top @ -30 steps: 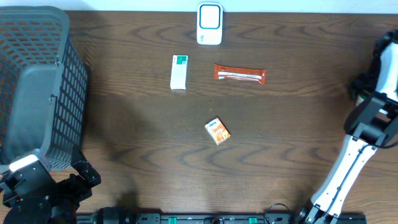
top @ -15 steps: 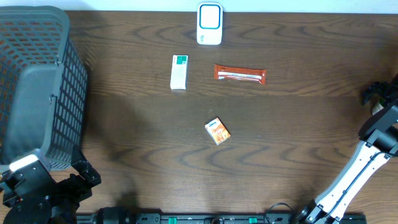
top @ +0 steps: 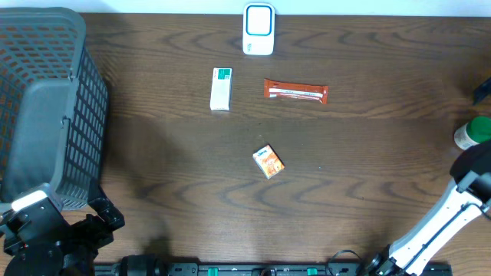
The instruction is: Scan the item barcode
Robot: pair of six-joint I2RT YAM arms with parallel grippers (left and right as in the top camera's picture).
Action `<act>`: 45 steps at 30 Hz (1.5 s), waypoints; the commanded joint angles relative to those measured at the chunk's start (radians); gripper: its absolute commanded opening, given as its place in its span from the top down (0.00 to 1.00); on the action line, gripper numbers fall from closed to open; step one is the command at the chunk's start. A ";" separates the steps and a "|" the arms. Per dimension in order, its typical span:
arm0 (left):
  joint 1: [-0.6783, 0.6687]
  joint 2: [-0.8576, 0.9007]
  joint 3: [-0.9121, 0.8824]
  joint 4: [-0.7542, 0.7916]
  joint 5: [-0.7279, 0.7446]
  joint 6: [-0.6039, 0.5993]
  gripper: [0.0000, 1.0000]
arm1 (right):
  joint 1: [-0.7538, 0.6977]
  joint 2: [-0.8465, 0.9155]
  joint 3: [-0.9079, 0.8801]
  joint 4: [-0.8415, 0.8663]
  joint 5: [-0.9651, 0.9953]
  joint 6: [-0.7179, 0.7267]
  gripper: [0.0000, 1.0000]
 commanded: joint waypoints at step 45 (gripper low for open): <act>0.003 0.002 -0.006 -0.002 0.006 -0.008 0.00 | 1.331 0.175 -0.113 -0.005 -0.170 0.889 0.01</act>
